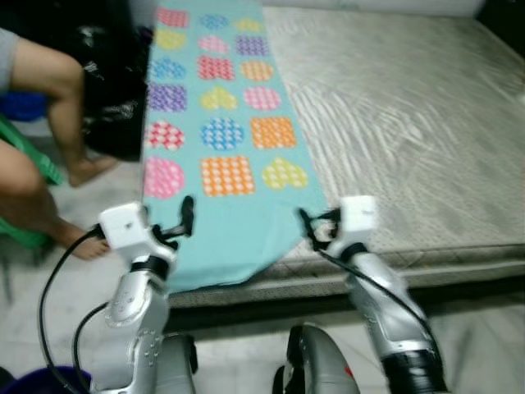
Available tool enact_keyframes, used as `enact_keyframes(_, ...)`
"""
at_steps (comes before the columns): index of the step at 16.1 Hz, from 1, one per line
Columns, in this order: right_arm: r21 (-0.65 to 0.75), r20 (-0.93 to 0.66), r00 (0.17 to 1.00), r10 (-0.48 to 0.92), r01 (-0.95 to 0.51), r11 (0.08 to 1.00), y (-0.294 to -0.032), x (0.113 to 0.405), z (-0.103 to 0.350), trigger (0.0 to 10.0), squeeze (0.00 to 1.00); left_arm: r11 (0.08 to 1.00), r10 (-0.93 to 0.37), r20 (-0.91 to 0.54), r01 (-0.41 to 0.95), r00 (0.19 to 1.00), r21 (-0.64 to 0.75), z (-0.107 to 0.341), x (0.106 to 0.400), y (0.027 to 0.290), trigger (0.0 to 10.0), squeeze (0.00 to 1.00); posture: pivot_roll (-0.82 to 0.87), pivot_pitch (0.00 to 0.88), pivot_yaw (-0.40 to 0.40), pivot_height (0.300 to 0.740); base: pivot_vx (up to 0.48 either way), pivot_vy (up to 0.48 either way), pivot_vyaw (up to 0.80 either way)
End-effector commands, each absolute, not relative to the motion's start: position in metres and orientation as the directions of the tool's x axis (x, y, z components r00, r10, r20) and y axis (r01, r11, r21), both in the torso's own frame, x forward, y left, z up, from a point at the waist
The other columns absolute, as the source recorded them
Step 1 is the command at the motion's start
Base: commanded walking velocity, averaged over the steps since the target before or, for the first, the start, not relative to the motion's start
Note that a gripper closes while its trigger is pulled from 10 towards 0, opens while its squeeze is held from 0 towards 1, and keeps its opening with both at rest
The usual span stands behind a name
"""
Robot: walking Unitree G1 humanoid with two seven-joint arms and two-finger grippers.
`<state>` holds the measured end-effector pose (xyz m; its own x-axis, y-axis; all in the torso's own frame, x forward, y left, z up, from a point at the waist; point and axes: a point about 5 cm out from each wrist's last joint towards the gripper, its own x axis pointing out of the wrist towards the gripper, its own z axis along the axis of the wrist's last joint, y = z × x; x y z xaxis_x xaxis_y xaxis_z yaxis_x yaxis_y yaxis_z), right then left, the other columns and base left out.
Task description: Clean up the room
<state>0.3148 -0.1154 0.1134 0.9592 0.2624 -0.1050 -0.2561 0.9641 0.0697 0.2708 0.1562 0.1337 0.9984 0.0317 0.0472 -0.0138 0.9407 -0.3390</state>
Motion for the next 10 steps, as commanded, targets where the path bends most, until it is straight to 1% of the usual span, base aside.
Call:
enact_keyframes(1,0.054,-0.131,0.971,0.199,-0.194,0.98,-0.1346,0.3142,0.1077,10.0,0.0,0.935,-0.013,0.053,0.031,0.999,-0.353,0.135,0.272,0.1441,10.0,0.0,-0.01,0.179,-0.077,0.607,0.386,0.0,0.0)
enact_keyframes(2,0.054,-0.131,0.971,0.199,-0.193,0.98,-0.1347,0.3143,0.1077,10.0,0.0,0.935,-0.013,0.052,0.03,0.999,-0.353,0.1349,0.272,0.144,10.0,0.0,-0.01,0.179,-0.077,0.607,0.259,0.0,0.0)
enact_keyframes(10,0.055,-0.135,0.976,0.172,-0.166,0.985,-0.14,0.3144,0.1057,10.0,0.0,0.93,-0.02,0.038,0.033,0.999,-0.367,0.133,0.2713,0.1406,10.0,0.0,-0.01,0.183,-0.076,0.607,0.0,0.0,0.0)
